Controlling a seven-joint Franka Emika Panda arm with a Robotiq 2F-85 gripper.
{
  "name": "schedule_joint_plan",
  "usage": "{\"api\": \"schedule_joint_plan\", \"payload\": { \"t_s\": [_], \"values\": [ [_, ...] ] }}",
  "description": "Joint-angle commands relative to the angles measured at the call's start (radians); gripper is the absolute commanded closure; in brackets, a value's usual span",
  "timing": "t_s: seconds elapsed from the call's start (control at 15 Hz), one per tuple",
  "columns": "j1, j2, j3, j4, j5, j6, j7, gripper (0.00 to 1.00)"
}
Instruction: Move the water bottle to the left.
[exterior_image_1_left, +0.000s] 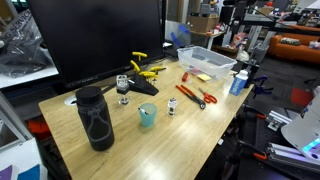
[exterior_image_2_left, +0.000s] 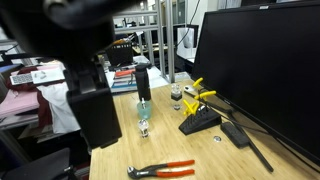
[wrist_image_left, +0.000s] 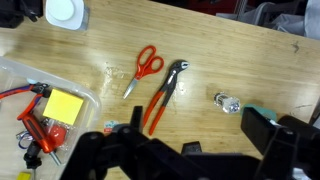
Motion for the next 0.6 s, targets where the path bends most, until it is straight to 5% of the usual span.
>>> {"api": "schedule_joint_plan", "payload": {
  "t_s": [0.0,0.53],
  "values": [
    [-0.059,0.02,0.036,-0.013,0.003,-0.003,0.05,0.0],
    [-0.196,0.021,0.025,-0.143,-0.035,-0.073,0.191,0.0]
  ]
}}
